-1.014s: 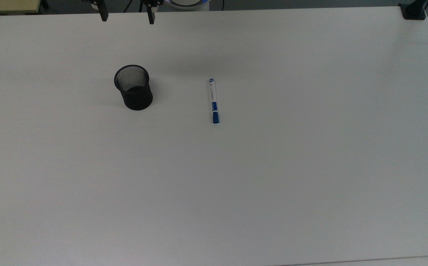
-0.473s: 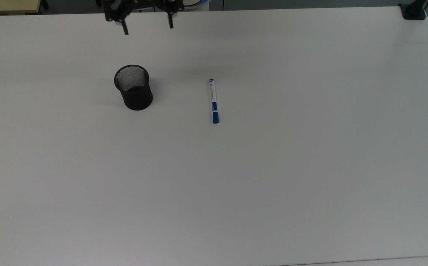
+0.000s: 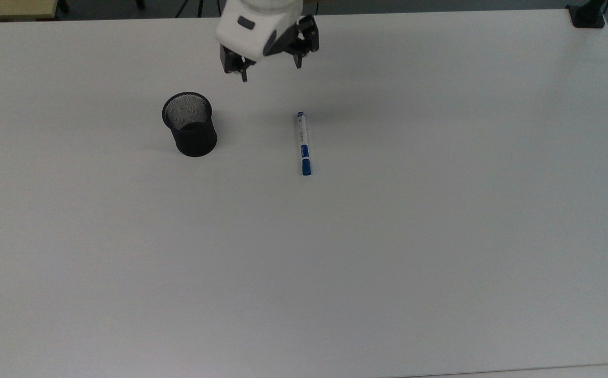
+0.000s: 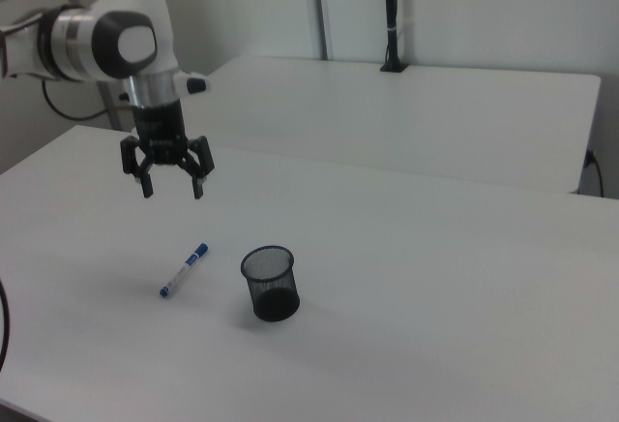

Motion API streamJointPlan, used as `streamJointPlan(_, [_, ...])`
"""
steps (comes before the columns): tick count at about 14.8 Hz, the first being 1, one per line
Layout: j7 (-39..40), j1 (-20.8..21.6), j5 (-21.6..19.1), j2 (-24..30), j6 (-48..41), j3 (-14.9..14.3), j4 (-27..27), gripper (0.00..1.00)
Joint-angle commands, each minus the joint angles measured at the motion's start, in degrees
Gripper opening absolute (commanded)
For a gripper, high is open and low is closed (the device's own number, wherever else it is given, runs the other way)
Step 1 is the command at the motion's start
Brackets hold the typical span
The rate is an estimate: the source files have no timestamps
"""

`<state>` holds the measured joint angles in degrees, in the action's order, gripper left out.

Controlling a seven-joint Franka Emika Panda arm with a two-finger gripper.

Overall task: Insert the marker
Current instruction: 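Lower the gripper and close it around the marker's body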

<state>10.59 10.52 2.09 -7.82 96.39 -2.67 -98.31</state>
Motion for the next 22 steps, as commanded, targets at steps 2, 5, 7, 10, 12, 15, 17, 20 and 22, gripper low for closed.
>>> streamJointPlan(2, [-9.1,2.6,1.1,-5.4,11.3,-0.5,-4.1,1.00])
streamJointPlan(5, [-12.9,3.7,1.2,-9.7,17.3,-0.5,-4.8,1.00])
streamJointPlan(7, [-14.5,3.8,1.2,-11.8,19.9,-0.6,-4.8,0.95])
streamJointPlan(10, [-17.2,3.9,1.1,-14.1,23.6,-0.5,-4.7,0.83])
streamJointPlan(12, [-19.4,4.0,1.0,-14.8,25.6,-0.5,-4.6,0.77])
streamJointPlan(15, [-22.3,4.7,0.9,-16.2,27.6,-0.5,-4.5,0.68])
streamJointPlan(17, [-23.5,4.9,0.9,-16.8,29.1,-0.2,-4.5,0.47])
streamJointPlan(20, [-24.7,4.8,0.9,-17.3,29.4,-0.1,-4.4,0.25])
streamJointPlan(22, [-24.7,4.9,0.9,-17.2,29.4,0.0,-4.4,0.23])
